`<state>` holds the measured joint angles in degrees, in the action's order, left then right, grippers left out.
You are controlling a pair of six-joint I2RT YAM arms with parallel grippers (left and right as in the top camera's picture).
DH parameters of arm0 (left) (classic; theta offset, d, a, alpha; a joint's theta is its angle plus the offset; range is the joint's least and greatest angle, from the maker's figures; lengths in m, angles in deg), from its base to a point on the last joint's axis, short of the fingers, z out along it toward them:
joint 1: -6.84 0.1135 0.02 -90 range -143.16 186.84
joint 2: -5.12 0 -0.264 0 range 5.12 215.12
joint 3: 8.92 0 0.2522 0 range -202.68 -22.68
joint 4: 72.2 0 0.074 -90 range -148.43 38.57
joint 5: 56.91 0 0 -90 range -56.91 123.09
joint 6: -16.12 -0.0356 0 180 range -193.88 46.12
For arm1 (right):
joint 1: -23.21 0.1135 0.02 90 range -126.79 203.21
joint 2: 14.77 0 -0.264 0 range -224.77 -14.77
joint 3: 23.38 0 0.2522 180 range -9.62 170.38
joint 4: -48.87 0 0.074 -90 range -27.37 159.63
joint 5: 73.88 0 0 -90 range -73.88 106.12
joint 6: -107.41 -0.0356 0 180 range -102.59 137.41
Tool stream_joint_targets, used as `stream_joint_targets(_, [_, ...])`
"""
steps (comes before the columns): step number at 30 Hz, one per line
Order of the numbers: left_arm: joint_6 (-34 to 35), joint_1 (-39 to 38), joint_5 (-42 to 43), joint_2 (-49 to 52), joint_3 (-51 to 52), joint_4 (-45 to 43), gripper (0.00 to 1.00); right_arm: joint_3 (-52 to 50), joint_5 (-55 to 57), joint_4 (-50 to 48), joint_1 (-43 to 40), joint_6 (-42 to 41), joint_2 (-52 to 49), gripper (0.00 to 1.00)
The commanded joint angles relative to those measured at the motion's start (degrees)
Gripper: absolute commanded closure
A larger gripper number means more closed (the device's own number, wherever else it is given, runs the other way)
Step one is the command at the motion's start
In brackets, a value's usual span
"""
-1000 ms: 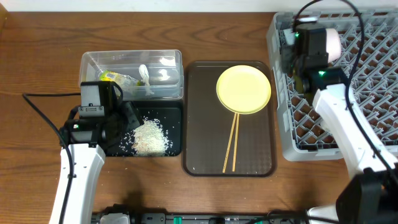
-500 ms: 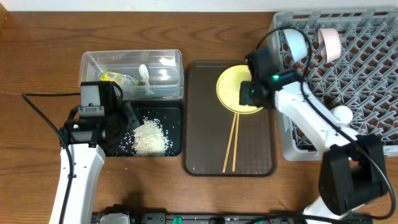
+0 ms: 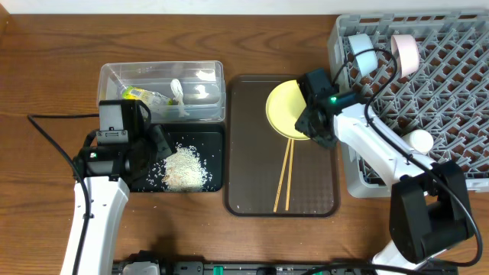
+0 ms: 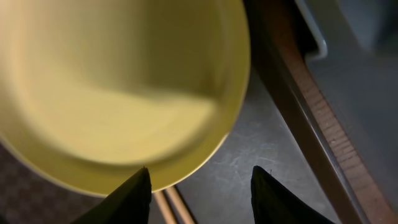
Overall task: Sort waste into correct bins and load items into the dishwasher rack
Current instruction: 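Reach the right gripper to the yellow plate and grasp its rim, then lift the yellow plate with the right gripper and carry it to the rack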
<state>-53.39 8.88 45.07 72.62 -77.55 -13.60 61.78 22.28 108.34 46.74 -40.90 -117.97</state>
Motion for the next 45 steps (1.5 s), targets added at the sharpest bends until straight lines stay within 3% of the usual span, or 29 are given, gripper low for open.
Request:
stream_joint_targets(1, [-1.01,0.20,-0.52,0.33,-0.11,0.13,0.45,-2.67,1.36,-2.38,0.55,-4.31,-0.98,0.53])
stream_joint_targets(9, [-1.01,0.20,-0.52,0.33,-0.11,0.15,0.45,-7.65,1.51,-10.23,0.55,-4.92,-1.01,0.58])
stream_joint_targets(20, [-1.01,0.20,-0.52,0.33,-0.11,0.11,0.45,-10.64,2.08,-14.08,0.57,-4.87,-1.03,0.93])
stream_joint_targets(28, [-0.98,0.20,-0.52,0.33,-0.11,0.11,0.45,-10.69,5.22,-14.10,0.55,-3.89,-0.90,0.99])
stream_joint_targets(35, [-0.98,0.20,-0.52,0.33,-0.11,0.09,0.45,-7.65,7.48,-16.55,-0.11,14.93,3.21,0.99])
stream_joint_targets(45, [-0.98,0.20,-0.52,0.33,-0.11,0.11,0.45,-0.17,12.07,-13.92,-7.80,43.74,17.92,0.99])
